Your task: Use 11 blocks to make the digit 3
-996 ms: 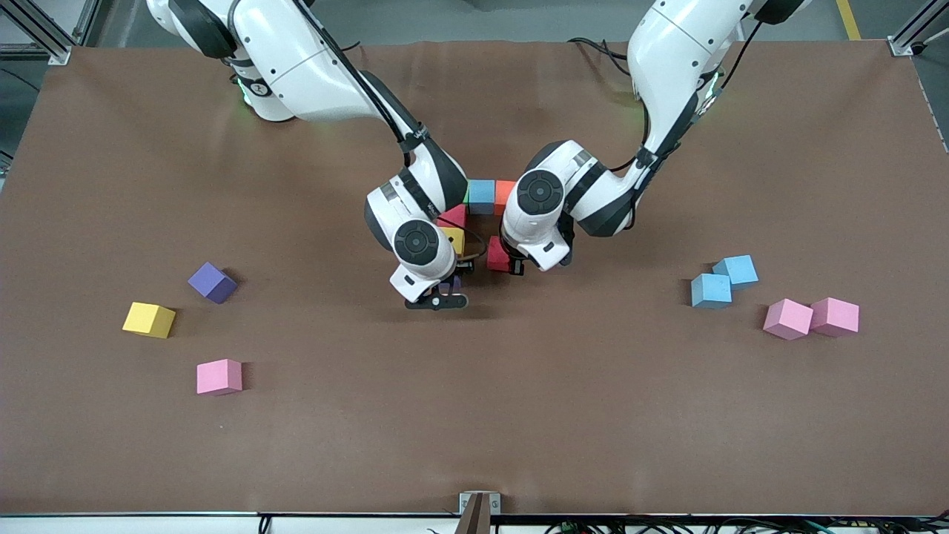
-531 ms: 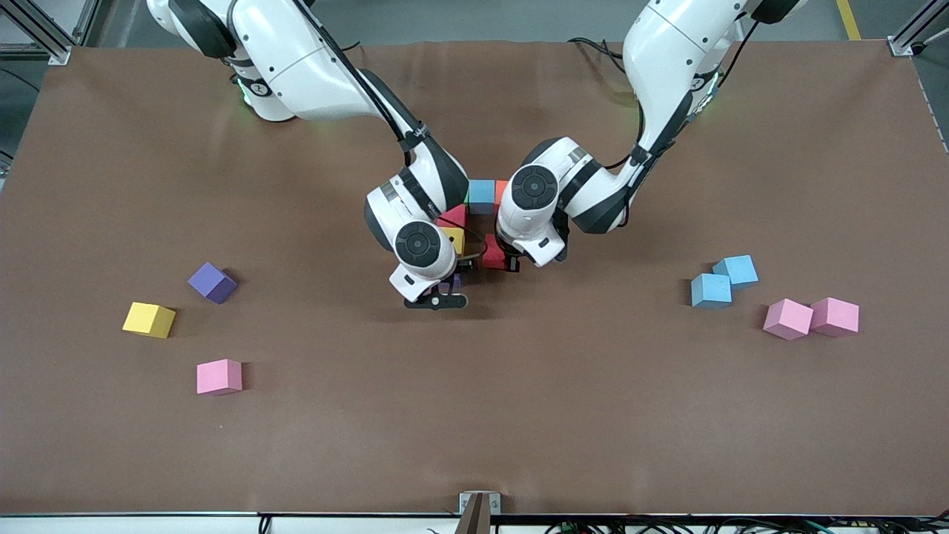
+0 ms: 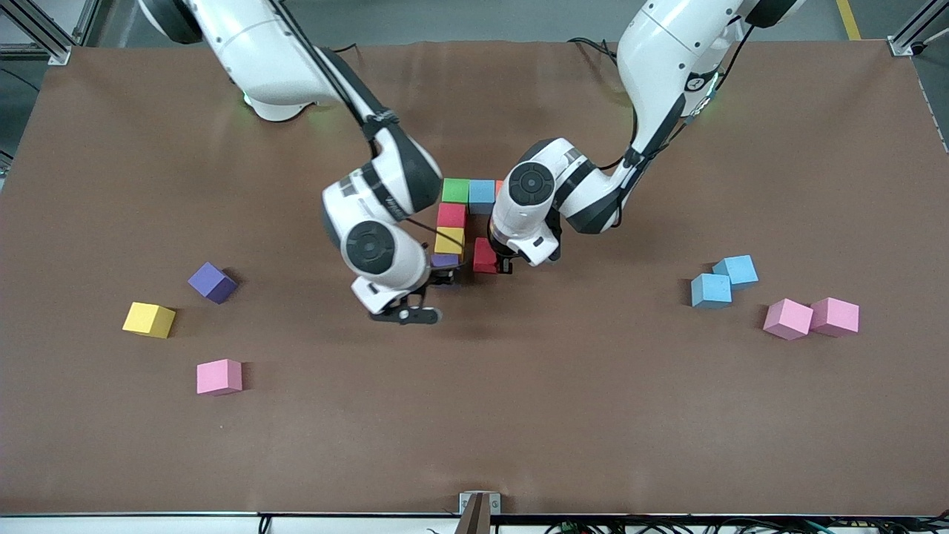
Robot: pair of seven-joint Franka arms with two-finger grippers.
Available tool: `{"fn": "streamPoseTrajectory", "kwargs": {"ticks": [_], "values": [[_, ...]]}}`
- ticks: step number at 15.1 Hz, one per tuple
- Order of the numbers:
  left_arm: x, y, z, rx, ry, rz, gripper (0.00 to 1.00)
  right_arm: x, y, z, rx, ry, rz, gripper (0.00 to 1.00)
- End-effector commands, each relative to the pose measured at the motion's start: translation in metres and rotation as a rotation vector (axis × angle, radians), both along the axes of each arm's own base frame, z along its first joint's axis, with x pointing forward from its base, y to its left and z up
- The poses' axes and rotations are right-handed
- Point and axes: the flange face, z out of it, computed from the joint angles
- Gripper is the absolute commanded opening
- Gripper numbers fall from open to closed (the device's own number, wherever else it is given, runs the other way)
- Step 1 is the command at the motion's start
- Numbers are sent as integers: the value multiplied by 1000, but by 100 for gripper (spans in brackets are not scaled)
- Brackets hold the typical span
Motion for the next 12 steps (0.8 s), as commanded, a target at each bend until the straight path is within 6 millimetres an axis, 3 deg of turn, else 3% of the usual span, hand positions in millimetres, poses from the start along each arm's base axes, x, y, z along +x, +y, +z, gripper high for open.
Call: {"fn": "streamPoseTrajectory", "kwargs": {"ticks": [1,3,8,10,12], "values": [[-10,-18,-2,30,-39,23,3,23,-77,32,30,39,33,100],[-13,-21,-1,42,-54,19,3,45,-132,44,43,12,58,100],[-21,-22,-4,56,-45,32,3,81,-266,37,-19,-39,219,100],[-21,-23,-3,55,-45,41,3,89,-310,23,-36,-48,289,100],[-20,-23,-3,54,-45,53,3,101,-337,11,-28,-98,392,100]]}}
